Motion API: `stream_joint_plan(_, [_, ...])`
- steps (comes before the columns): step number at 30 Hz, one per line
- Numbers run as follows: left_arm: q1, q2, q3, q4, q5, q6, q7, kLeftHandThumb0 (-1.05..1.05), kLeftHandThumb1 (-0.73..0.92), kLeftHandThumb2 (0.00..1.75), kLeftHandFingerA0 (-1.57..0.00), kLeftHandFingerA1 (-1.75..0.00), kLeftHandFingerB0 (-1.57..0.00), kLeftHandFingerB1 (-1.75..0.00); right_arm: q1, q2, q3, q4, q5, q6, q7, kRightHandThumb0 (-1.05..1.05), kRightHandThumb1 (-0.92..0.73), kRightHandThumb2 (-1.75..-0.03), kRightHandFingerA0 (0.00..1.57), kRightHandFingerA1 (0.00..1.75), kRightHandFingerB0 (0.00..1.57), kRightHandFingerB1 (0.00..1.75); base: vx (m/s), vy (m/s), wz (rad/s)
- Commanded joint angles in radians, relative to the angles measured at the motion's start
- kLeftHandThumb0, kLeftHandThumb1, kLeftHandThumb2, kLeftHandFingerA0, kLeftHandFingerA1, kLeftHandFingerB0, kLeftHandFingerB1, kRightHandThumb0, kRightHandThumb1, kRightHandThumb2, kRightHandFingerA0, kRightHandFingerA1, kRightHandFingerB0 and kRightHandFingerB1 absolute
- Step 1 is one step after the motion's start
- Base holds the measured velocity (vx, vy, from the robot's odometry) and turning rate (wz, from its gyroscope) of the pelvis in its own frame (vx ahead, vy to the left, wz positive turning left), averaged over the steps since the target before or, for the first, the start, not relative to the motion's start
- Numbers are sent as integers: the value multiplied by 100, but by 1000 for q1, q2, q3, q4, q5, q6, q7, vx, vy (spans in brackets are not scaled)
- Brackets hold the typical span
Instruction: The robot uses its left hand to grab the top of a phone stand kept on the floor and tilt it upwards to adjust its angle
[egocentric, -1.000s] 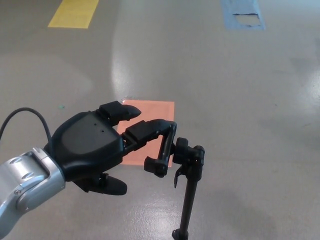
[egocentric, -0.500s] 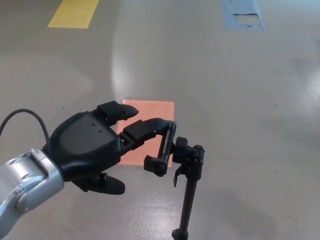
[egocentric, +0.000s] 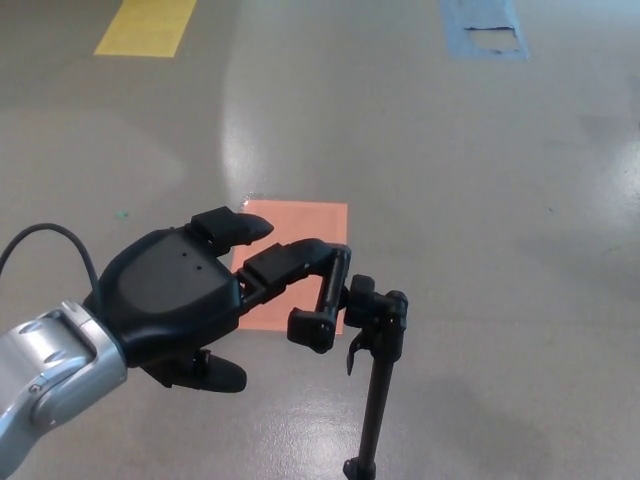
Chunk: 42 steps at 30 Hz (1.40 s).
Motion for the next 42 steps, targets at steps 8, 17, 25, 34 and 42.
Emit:
stream_joint_plan(8, [37, 5, -26, -12, 41, 27, -15, -80, 55, 93, -9, -31, 0, -19, -6, -24, -1, 3, -2, 19, 19, -64, -72, -62, 15, 37, 19, 31, 0, 0, 0])
stream_joint_plan(17, [62, 2, -50, 20, 69, 20, 27, -81, 57, 94, -9, -32, 0, -20, -14, -26, 7, 0, -9, 19, 26, -64, -73, -63, 15, 38, 21, 32, 0, 0, 0])
stream_joint_plan(25, [88, 7, -52, 12, 75, 34, 16, -82, 57, 95, -9, -31, 0, -19, -16, -28, 14, 0, -10, 17, 33, -63, -73, -62, 18, 40, 24, 34, 0, 0, 0])
stream_joint_plan(34, [94, 6, -50, 18, 78, 37, 27, -81, 56, 93, -8, -32, -1, -21, -30, -32, 17, 1, -12, 18, 38, -64, -74, -62, 17, 38, 23, 32, 0, 0, 0])
stream_joint_plan(42, [67, 8, -36, 21, 64, 37, 19, -82, 58, 96, -9, -30, 0, -17, -51, -32, 12, 4, -8, 27, 35, -64, -73, -62, 16, 36, 23, 31, 0, 0, 0])
